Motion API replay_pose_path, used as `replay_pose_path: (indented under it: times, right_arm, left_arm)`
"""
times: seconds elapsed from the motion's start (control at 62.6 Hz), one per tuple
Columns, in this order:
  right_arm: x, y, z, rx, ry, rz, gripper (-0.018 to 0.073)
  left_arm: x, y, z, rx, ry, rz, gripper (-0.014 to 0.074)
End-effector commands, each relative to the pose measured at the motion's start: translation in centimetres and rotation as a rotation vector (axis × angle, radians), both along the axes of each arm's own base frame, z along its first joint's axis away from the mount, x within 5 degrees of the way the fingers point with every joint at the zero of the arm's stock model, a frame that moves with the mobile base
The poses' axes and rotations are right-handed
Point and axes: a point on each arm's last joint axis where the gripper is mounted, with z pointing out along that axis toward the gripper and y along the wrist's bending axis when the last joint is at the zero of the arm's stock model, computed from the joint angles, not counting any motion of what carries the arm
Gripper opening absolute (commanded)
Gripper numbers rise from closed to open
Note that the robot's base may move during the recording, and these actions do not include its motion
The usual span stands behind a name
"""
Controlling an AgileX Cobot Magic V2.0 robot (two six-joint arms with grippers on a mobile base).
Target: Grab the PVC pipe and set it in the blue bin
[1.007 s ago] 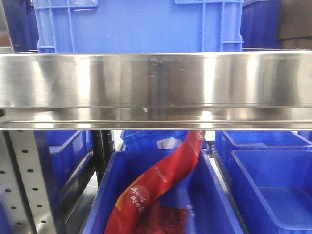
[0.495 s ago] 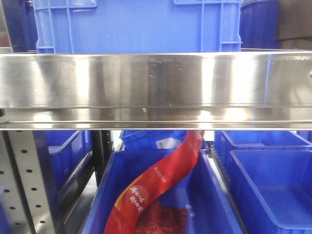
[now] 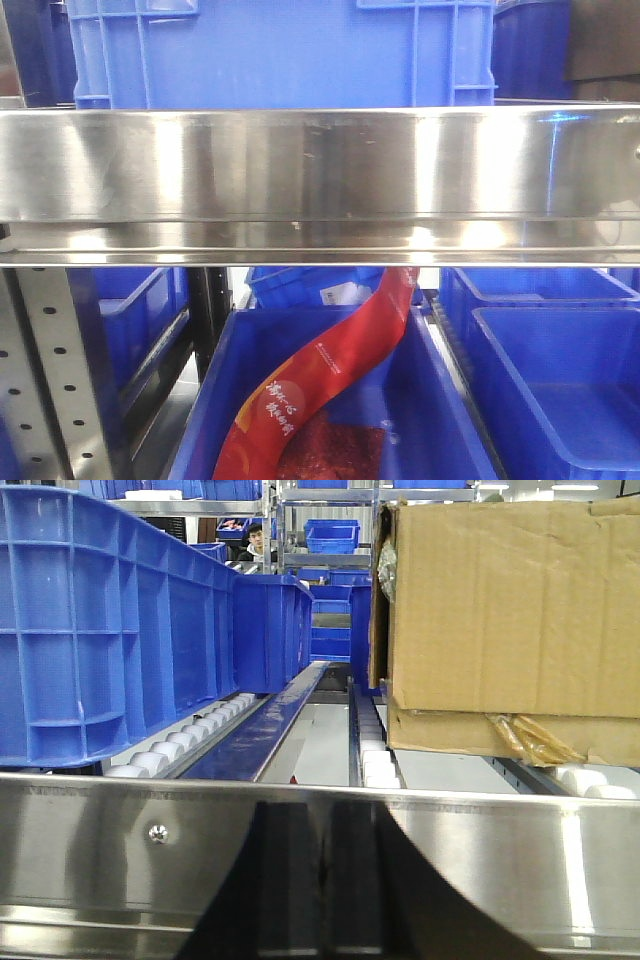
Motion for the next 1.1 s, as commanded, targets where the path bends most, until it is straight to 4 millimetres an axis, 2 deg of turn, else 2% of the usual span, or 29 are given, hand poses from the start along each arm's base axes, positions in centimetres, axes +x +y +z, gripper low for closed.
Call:
replay_pose_path:
  times: [0.0,0.591,0.703,0.815,1.086]
  right_arm:
    - [0.0,0.0,0.1,-0.007,-0.016,-0.006,-0.0168]
    - [0.0,0.0,0.1,-0.007,-0.016,-0.006,-0.0168]
    - [0.0,0.0,0.1,-0.007,-0.016,-0.006,-0.0168]
    - [0.0,0.0,0.1,-0.007,-0.016,-0.006,-0.0168]
    - [0.0,0.0,0.1,-0.007,-0.016,-0.006,-0.0168]
  left_arm:
    - [-0.1,0.1,0.2,-0.02,-0.018,0.001,-0.0111]
    - [-0.1,0.1,0.2,-0.02,-0.018,0.001,-0.0111]
    - [-0.3,0.4,-0.4,0.022,-0.034,0.022,-0.0111]
    - [-1.0,1.4,-2.5,0.056,-0.023,0.076,-0.0111]
    - [-4.3,4.7,-11.4,0.092,-0.004,0.304,-0.0111]
